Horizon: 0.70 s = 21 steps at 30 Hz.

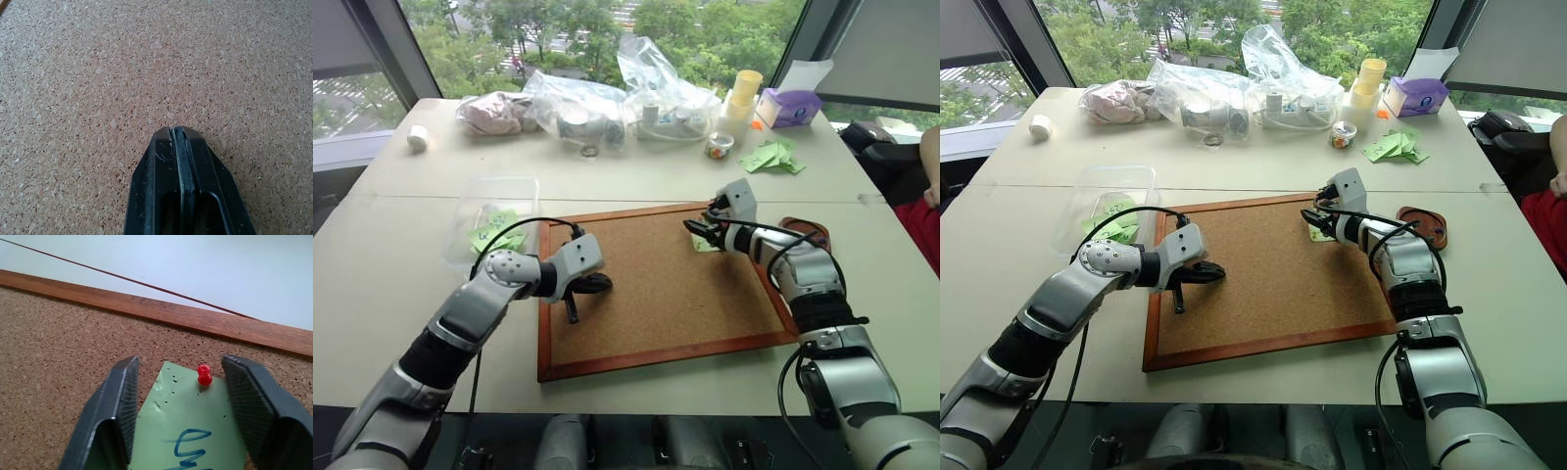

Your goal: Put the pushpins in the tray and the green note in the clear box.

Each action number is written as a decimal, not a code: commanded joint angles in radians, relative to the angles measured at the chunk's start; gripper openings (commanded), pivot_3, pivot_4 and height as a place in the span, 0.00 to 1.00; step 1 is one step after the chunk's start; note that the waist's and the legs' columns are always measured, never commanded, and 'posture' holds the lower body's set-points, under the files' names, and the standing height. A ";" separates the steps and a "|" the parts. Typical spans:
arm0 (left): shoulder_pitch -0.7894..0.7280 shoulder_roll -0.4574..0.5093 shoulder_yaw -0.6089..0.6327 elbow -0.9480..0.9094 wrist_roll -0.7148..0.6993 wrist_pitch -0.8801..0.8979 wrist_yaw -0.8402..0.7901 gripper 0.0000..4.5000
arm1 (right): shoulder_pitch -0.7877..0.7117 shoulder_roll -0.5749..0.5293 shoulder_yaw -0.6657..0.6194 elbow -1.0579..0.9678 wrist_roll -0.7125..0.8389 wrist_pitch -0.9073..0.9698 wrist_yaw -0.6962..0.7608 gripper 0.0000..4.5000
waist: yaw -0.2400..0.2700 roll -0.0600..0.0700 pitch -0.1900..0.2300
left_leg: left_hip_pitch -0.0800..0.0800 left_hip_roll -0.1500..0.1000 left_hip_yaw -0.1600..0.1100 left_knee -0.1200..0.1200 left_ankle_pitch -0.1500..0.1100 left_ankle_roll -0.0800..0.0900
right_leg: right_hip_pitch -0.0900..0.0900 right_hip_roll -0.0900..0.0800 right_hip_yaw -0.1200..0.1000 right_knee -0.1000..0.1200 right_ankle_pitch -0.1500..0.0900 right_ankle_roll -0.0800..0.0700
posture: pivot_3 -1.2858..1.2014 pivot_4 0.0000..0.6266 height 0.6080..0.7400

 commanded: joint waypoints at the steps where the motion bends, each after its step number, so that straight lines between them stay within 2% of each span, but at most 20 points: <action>1: 0.010 -0.013 -0.013 0.003 0.019 0.010 0.010 0.00 | -0.027 0.008 -0.024 -0.003 -0.006 -0.017 0.009 0.13 | 0.000 0.000 0.000 | 0.000 0.000 0.000 0.000 0.000 0.000 | 0.000 0.000 0.000 0.000 0.000 0.000 | 0.52 0.24 0.99; 2: 0.010 -0.014 -0.013 0.004 0.022 0.010 0.010 0.00 | -0.027 0.010 -0.029 -0.004 -0.007 -0.020 0.007 0.02 | 0.000 0.000 0.000 | 0.000 0.000 0.000 0.000 0.000 0.000 | 0.000 0.000 0.000 0.000 0.000 0.000 | 0.52 0.24 0.99; 21: 0.023 0.032 -0.075 -0.013 0.077 0.079 -0.025 0.00 | -0.012 0.043 -0.119 -0.019 -0.024 -0.153 -0.063 0.02 | -0.010 0.002 0.000 | 0.000 0.001 0.000 0.000 0.000 0.000 | 0.000 0.000 0.000 0.000 0.000 0.000 | 0.52 0.24 0.99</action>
